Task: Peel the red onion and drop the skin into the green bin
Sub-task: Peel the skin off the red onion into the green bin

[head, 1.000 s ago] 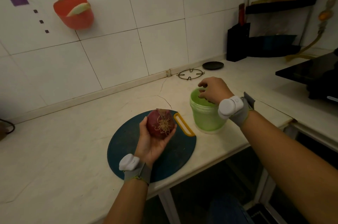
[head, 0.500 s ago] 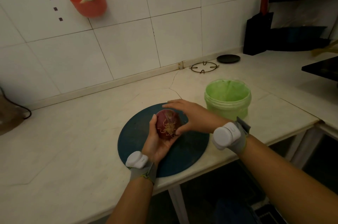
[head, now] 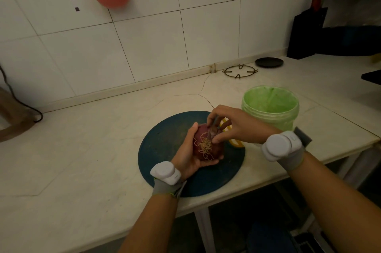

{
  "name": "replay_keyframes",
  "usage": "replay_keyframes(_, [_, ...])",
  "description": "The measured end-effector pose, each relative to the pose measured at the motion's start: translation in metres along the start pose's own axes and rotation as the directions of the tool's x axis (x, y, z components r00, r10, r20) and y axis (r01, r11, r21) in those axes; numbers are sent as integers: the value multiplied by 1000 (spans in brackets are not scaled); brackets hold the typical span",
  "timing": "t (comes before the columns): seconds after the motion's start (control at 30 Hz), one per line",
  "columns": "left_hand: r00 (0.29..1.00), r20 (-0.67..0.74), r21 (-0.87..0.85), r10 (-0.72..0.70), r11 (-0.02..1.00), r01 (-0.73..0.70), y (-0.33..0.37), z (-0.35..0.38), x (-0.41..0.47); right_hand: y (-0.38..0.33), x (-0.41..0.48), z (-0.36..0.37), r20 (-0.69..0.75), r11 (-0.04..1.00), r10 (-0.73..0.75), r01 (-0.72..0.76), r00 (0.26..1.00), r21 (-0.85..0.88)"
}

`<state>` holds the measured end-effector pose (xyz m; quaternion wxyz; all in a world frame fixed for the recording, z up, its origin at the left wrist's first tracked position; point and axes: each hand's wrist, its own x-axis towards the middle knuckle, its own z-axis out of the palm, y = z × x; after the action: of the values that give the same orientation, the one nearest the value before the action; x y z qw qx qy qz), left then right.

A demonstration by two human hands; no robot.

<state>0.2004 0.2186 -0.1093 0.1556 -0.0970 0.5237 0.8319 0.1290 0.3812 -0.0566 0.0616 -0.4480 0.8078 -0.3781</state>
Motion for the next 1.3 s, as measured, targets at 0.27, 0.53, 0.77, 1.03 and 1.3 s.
replay_keyframes(0.27, [999,16,45,-35,998,35,1,0,1,-3,6,-9,27,998,29,-27,999,-63])
replay_keyframes(0.53, [997,2,-7,-80,997,80,4,1,3,-4,2,-6,30,959,27,-18,999,-282])
replay_keyframes(0.77, [995,16,-320,-97,943,97,4,-9,7,-11,-6,-22,-207,950,10,-75,978,-304])
replay_keyframes(1.03, [996,6,-334,-89,939,86,3,-8,8,13,-20,-70,-534,817,234,-462,812,-344])
replay_keyframes(1.3, [997,-63,-357,-46,934,21,1,-4,5,7,-25,-53,-644,901,40,-306,764,-307])
